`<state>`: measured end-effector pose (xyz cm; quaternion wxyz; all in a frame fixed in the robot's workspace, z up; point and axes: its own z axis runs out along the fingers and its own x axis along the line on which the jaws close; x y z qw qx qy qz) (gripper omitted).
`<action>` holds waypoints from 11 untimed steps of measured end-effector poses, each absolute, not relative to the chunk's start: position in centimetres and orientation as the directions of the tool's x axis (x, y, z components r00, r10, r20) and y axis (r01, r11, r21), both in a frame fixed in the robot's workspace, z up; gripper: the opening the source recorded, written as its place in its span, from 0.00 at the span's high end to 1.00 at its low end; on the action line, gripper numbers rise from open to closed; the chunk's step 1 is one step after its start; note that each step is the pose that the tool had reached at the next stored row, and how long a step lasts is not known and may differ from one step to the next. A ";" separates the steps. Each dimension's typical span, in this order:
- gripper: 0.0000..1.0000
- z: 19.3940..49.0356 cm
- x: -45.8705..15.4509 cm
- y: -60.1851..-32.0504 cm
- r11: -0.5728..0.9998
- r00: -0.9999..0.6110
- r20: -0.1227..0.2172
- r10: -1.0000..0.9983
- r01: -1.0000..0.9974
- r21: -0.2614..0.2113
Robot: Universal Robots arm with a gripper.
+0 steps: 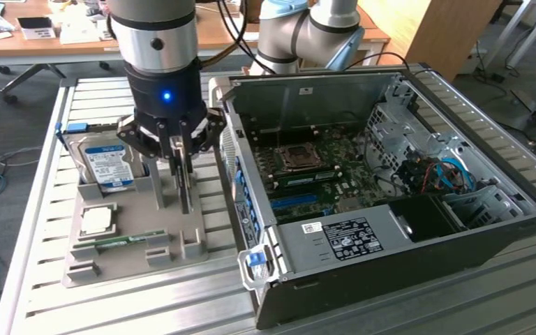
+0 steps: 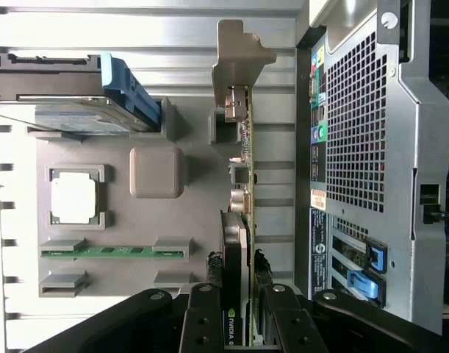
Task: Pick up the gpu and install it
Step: 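Pick up the gpu and move the gpu toward the slot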
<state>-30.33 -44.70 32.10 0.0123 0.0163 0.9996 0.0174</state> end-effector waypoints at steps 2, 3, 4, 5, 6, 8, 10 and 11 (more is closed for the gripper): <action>0.73 32.5 -30.3 -44.7 0.999 -0.999 -0.024 0.033 0.032 0.035; 0.73 32.7 -30.3 -44.7 0.999 -0.999 -0.024 0.033 0.032 0.035; 0.73 32.9 -30.3 -44.7 0.999 -0.999 -0.024 0.033 0.032 0.035; 0.73 33.0 -30.3 -44.7 0.999 -0.999 -0.024 0.033 0.032 0.035; 0.73 33.2 -30.3 -44.7 0.999 -0.999 -0.024 0.033 0.032 0.035; 0.73 33.4 -30.3 -44.7 0.999 -0.999 -0.024 0.033 0.032 0.035; 0.73 33.6 -30.3 -44.7 0.999 -0.999 -0.024 0.033 0.032 0.035; 0.73 33.7 -30.3 -44.7 0.999 -0.999 -0.024 0.033 0.032 0.035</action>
